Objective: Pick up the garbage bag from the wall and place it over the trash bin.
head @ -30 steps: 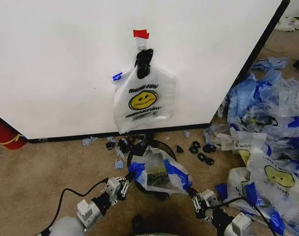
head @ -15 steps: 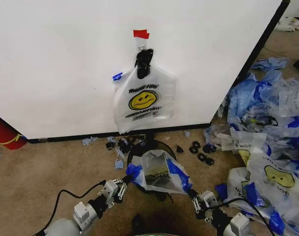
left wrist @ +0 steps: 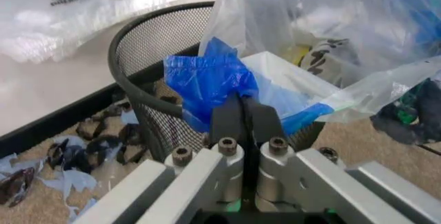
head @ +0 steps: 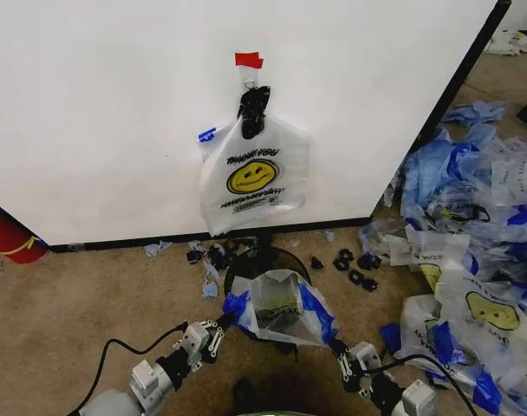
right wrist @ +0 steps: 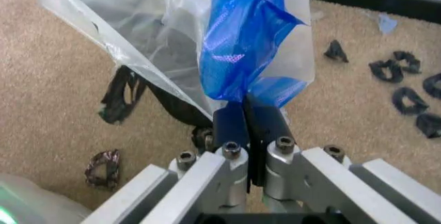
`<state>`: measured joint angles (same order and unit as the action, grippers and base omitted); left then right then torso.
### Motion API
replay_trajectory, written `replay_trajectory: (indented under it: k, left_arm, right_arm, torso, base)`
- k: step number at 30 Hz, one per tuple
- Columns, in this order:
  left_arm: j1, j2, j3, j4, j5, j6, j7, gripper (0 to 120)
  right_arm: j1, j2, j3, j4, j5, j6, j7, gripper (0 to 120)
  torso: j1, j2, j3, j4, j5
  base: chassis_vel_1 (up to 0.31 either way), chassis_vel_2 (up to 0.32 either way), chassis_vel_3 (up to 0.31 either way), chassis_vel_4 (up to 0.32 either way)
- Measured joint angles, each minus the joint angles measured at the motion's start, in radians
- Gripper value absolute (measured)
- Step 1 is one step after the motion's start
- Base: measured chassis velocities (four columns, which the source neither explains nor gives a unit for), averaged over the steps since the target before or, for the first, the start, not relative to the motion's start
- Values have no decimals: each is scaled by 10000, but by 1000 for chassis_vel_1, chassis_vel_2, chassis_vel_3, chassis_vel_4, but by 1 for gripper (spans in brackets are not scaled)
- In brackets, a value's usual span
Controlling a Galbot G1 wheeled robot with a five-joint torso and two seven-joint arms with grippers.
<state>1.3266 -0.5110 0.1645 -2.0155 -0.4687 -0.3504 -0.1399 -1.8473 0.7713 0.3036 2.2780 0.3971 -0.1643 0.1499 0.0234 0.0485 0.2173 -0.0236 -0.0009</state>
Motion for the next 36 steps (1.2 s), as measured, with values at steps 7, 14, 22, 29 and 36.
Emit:
replay_trajectory:
  k: [7, 14, 22, 29, 36]
  left_arm:
    - [-11, -291, 182, 310, 182, -166, 40, 0]
    - [-269, -761, 478, 777, 364, -395, 56, 0]
    - [-645, -1137, 673, 1249, 288, -471, 35, 0]
    - [-668, -900, 546, 1195, 149, -360, -20, 0]
    - [-656, -670, 368, 999, 32, -305, -68, 0]
  right_arm:
    - [109, 226, -277, -243, -153, 7, 6, 0]
    - [349, 482, -508, -715, -233, 133, 2, 0]
    - [908, 650, -623, -1250, -140, 201, 1, 0]
    - [1340, 533, -656, -1304, 101, 191, -7, 0]
    - [1730, 426, -754, -1365, 260, 146, -8, 0]
  torso:
    - [0, 0, 0, 0, -2]
    - [-1, 3, -1, 1, 2]
    - [0, 3, -1, 0, -2]
    - [2, 1, 4, 3, -8]
    - [1, 1, 2, -1, 0]
  base:
    - [0, 0, 0, 0]
    - [0, 0, 0, 0]
    - [0, 0, 0, 0]
    - [0, 0, 0, 0]
    - [0, 0, 0, 0]
